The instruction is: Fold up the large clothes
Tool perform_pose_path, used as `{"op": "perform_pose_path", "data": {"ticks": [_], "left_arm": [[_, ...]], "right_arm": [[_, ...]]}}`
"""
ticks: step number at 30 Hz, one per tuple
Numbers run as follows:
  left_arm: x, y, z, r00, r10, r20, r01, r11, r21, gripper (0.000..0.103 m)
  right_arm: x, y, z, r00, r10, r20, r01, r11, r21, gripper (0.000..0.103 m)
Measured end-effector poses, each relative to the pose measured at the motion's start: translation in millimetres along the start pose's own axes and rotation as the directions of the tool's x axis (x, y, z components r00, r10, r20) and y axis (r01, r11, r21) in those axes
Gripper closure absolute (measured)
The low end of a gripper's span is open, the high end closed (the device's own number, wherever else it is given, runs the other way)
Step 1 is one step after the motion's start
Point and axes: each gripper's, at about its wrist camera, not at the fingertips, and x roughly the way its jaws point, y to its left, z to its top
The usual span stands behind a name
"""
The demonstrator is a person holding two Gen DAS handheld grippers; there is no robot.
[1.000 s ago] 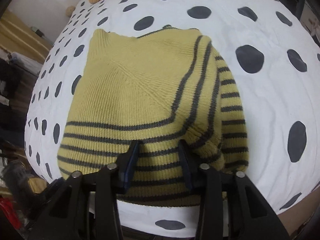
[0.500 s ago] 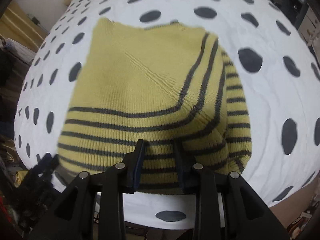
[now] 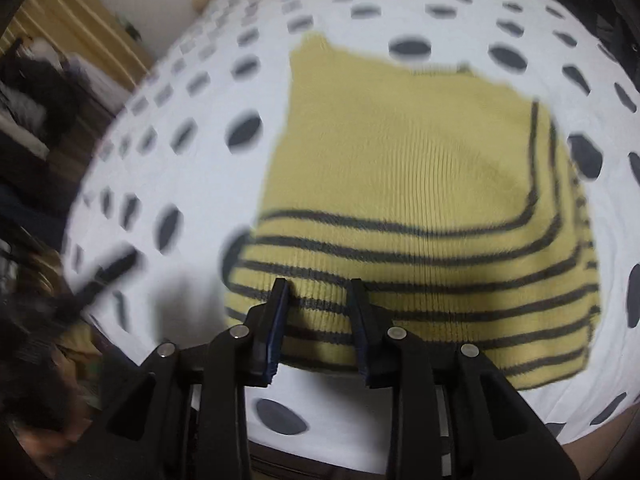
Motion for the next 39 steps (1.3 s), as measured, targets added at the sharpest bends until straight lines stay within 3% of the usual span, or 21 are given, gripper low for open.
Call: {"op": "perform_pose_path", "data": {"ticks": [4,8,12,14,15,16,18,21,23,25,28,29,30,32,34,36,39], "left_arm": [[8.3,-10.9,-3.1,0.996,-0.070,-0.051,0.071,0.997,0.016,0.057],[6.8,-48.6,-5.0,0.987,-0.152,-0.050,0.156,0.984,0.089,0.057],[10.1,-96.3,-11.0,0.972,-0.230,-0.041,0.233,0.948,0.217,0.057],[26.3,-111.1,-19.8,0.980,-0.187,-0.065,0.198,0.945,0.260,0.058],[38.4,-113.3,-24.8,0.985,-0.146,-0.089,0.165,0.950,0.263,0.061],[50.3,-110.5,-29.4,0.987,-0.115,-0.109,0.140,0.956,0.257,0.066],[64.4,-102.2,-38.8,0.994,-0.076,-0.083,0.096,0.956,0.278,0.063],[60.4,-104.0,-45.3,0.998,-0.055,-0.042,0.066,0.935,0.349,0.063],[51.9,-97.5,-40.4,0.996,-0.067,-0.057,0.081,0.950,0.302,0.064],[41.1,-86.4,-34.5,0.991,-0.110,-0.075,0.124,0.968,0.216,0.065],[37.6,-81.7,-36.8,0.991,-0.101,-0.087,0.117,0.971,0.210,0.065],[37.1,-81.2,-38.1,0.991,-0.098,-0.089,0.115,0.971,0.209,0.064],[36.8,-79.8,-40.2,0.992,-0.095,-0.088,0.112,0.972,0.207,0.063],[37.8,-76.8,-42.1,0.990,-0.098,-0.105,0.118,0.973,0.200,0.062],[30.8,-70.2,-40.3,0.993,-0.072,-0.096,0.089,0.977,0.194,0.065],[14.7,-66.8,-29.5,0.999,-0.034,-0.025,0.038,0.980,0.195,0.069],[0.1,-75.0,-1.6,0.996,-0.085,0.039,0.075,0.974,0.216,0.069]], "right_arm": [[2.1,-9.3,-8.4,0.998,0.039,0.051,-0.041,0.999,0.031,0.073],[-39.5,-10.8,-9.0,0.984,0.067,0.166,-0.077,0.996,0.055,0.073],[-63.8,-35.6,-6.7,0.976,-0.030,0.216,0.009,0.995,0.100,0.076],[-52.4,-51.3,-11.4,0.982,-0.083,0.168,0.067,0.993,0.099,0.082],[-44.8,-58.2,-12.9,0.984,-0.104,0.145,0.089,0.990,0.105,0.091],[-39.3,-69.1,-15.3,0.985,-0.112,0.134,0.096,0.989,0.115,0.096],[-36.2,-86.3,-22.9,0.986,-0.085,0.140,0.066,0.989,0.136,0.103],[-39.7,-99.4,-27.8,0.991,-0.038,0.125,0.012,0.979,0.204,0.103],[-52.9,-95.9,-30.3,0.988,-0.030,0.149,-0.003,0.976,0.219,0.103],[-71.4,-92.0,-32.5,0.976,-0.005,0.217,-0.042,0.976,0.212,0.103],[-99.8,-91.1,-22.9,0.941,0.033,0.337,-0.106,0.973,0.203,0.101],[-101.3,-93.2,-19.5,0.942,0.032,0.333,-0.105,0.973,0.205,0.101],[-92.3,-97.2,-11.4,0.957,-0.001,0.290,-0.063,0.975,0.211,0.101],[-58.1,-114.3,-3.5,0.976,-0.138,0.168,0.099,0.970,0.222,0.103],[-40.1,-132.9,-1.8,0.976,-0.163,0.143,0.126,0.964,0.236,0.103],[-50.5,-137.8,2.6,0.977,-0.147,0.154,0.100,0.957,0.273,0.103],[-87.0,-123.4,6.1,0.957,-0.099,0.272,0.019,0.959,0.281,0.100]]}}
